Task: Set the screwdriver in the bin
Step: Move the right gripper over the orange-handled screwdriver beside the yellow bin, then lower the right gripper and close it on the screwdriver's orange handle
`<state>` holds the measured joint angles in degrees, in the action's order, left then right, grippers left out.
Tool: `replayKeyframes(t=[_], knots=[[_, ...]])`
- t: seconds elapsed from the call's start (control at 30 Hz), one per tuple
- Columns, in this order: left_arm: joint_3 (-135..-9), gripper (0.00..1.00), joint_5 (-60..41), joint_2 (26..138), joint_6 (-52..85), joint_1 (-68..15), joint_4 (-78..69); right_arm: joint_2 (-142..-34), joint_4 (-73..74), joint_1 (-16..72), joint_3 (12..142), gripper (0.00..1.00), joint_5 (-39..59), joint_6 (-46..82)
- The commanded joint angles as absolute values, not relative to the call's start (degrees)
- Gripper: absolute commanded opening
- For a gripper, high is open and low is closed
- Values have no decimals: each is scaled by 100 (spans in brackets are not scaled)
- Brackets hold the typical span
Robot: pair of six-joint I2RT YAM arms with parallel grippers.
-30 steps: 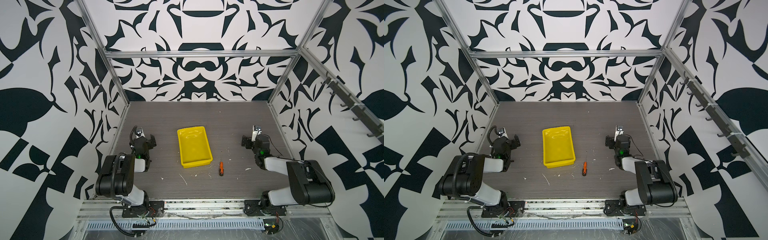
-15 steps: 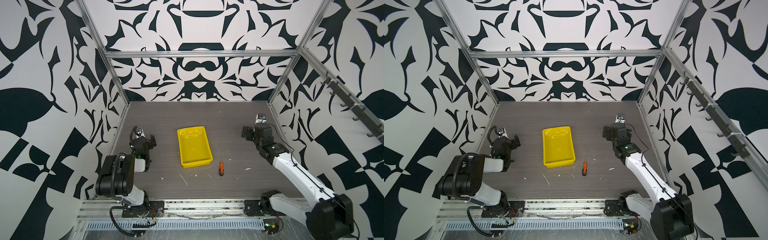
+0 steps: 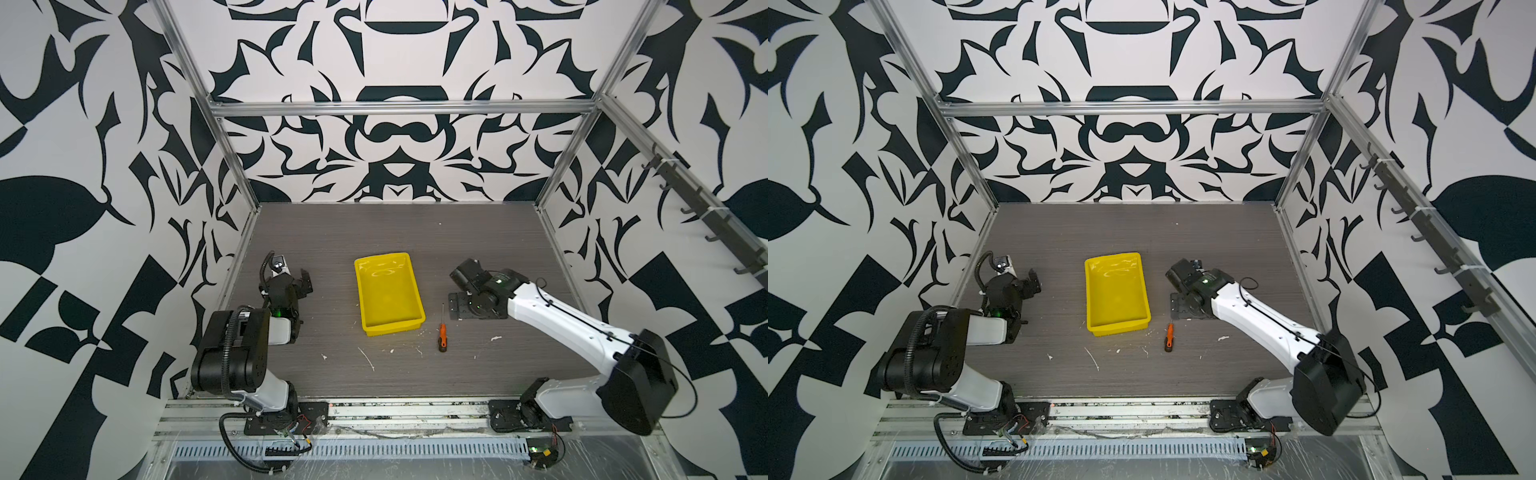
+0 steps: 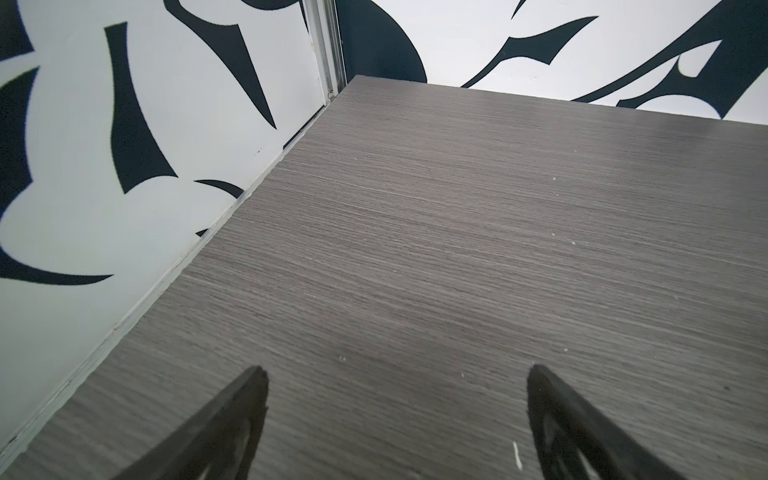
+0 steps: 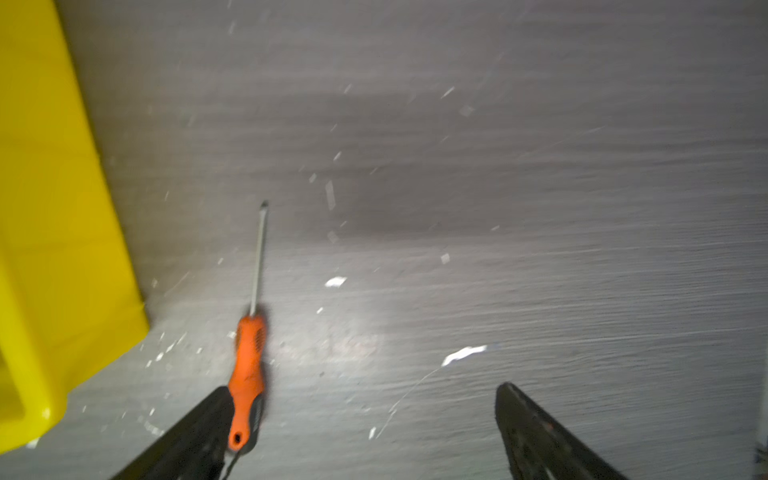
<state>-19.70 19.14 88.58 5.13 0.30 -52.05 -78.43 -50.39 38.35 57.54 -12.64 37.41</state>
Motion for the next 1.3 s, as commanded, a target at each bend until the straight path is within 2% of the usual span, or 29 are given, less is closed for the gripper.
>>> replayKeyframes(t=[0.0,0.33,0.53,0.63,0.73,0.87,1.0,1.1,1.27], knots=[[-2071,99,1961,8905,593,18,-5379,-7999,-4761,4162,5670,100,-662,4097],[-2066,99,1964,8908,598,13,-5379,-8327,-3534,4737,4854,96,-477,4449],[-2065,99,1965,8908,598,12,-5379,-8903,-3089,4737,4832,83,-577,4154],[-2066,99,1961,8908,598,18,-5383,-9050,-2975,4724,4851,74,-604,4047],[-2066,99,1963,8908,598,13,-5379,-9000,-2993,4729,4805,60,-593,4056],[-2066,99,1961,8904,597,17,-5379,-8828,-3114,4726,4672,26,-650,4064],[-2070,99,1960,8905,598,13,-5379,-8577,-3297,4715,4531,9,-737,4144],[-2070,99,1961,8904,598,18,-5379,-8225,-3509,4724,4532,0,-918,4157],[-2067,99,1965,8904,597,18,-5379,-7801,-4425,4732,5128,0,-1362,3849]])
